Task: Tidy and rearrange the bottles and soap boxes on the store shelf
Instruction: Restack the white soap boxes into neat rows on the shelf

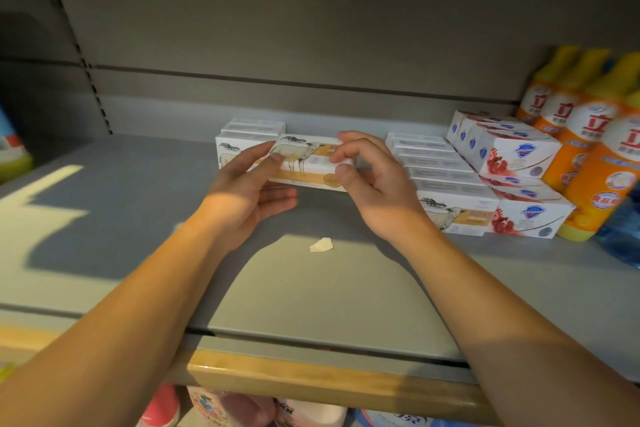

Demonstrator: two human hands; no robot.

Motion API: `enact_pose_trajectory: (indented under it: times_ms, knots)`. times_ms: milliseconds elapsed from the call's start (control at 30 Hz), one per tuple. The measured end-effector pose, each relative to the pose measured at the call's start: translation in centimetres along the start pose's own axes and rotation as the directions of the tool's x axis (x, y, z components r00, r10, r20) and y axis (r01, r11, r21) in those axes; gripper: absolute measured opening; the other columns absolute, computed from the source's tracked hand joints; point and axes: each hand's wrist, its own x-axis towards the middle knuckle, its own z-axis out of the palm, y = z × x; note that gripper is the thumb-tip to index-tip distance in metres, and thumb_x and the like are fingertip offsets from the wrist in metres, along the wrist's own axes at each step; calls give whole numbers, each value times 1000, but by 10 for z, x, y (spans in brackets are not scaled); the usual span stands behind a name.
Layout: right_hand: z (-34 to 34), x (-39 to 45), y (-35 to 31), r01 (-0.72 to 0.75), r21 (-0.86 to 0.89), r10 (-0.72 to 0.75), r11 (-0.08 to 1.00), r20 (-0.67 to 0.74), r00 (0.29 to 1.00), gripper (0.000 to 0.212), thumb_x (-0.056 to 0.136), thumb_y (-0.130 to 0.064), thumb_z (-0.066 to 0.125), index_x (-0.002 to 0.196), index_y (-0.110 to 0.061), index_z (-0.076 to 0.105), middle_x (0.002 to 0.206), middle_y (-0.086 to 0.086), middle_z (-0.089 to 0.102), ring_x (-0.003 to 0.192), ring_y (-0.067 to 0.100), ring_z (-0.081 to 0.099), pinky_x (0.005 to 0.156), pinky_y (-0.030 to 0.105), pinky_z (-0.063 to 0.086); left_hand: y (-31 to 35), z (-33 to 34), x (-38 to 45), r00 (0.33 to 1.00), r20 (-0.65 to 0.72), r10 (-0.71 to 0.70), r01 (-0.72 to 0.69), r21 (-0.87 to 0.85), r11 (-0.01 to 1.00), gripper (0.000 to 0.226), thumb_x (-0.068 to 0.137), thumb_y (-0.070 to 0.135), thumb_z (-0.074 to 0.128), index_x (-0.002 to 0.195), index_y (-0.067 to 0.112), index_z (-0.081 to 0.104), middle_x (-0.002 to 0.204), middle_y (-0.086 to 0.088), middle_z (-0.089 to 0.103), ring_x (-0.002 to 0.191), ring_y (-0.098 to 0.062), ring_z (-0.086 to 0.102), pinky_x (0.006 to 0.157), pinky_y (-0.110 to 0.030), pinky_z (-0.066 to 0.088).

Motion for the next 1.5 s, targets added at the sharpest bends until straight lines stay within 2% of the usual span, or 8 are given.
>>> enact_pose_trajectory:
  times_ms: [167,300,733,1033,1200,1333,1433,1500]
  knots:
    - [2,0,6,-57,51,55,997,46,997,68,82,1,62,127,-48,51,146,-13,39,127,20,53,102,41,48,1,2,-1,1000,18,2,-2,-17,1000,18,90,12,63,107,10,64,91,-13,72,70,-27,70,64,-34,58]
    - [4,0,9,-111,50,106,993,79,991,84,76,5,61,128,-58,42,145,-7,42,117,13,60,98,38,52,1,0,-3,993,105,57,-65,79,995,18,92,20,61,107,12,67,101,-10,74,86,-25,71,71,-30,57]
    - [-7,0,-3,-81,-228,86,970,13,996,43,81,-26,75,122,-28,61,114,-10,63,105,8,59,88,27,49,2,8,-11,913,235,332,-400,367,840,36,75,15,75,107,32,72,107,4,73,100,-22,69,88,-42,56]
    - [-11,7,-15,19,-380,-1,925,47,999,46,82,-24,71,126,-28,59,115,-10,59,108,16,54,95,39,45,6,14,-16,907,229,355,-418,377,826,31,75,21,75,104,34,71,103,4,74,96,-22,70,88,-47,56]
    - [-36,20,-21,43,-529,-5,847,73,997,45,84,-22,70,127,-24,58,120,-5,58,113,19,50,91,27,36,0,25,-8,930,176,324,-368,433,822,25,75,32,71,100,35,70,95,4,75,89,-23,71,90,-49,54]
    - [-84,37,-15,-8,-670,39,742,30,999,46,86,-29,68,130,-26,55,125,-2,58,115,20,51,88,25,32,-3,28,10,953,100,285,-289,570,769,18,74,29,70,92,31,71,84,9,75,83,-13,69,88,-34,54]
    - [-117,56,-5,-77,-786,112,614,-10,994,48,88,-33,66,133,-27,51,128,0,57,117,23,51,90,30,35,-6,30,24,951,150,270,-288,743,604,13,81,27,69,86,39,68,84,17,73,78,7,65,76,-10,46]
    - [-130,67,3,-106,-837,159,536,-23,987,50,89,-34,66,135,-26,49,131,2,57,119,24,52,95,35,39,-9,33,33,951,189,245,-291,819,495,14,83,29,68,95,36,67,95,15,72,85,3,65,83,-12,45]
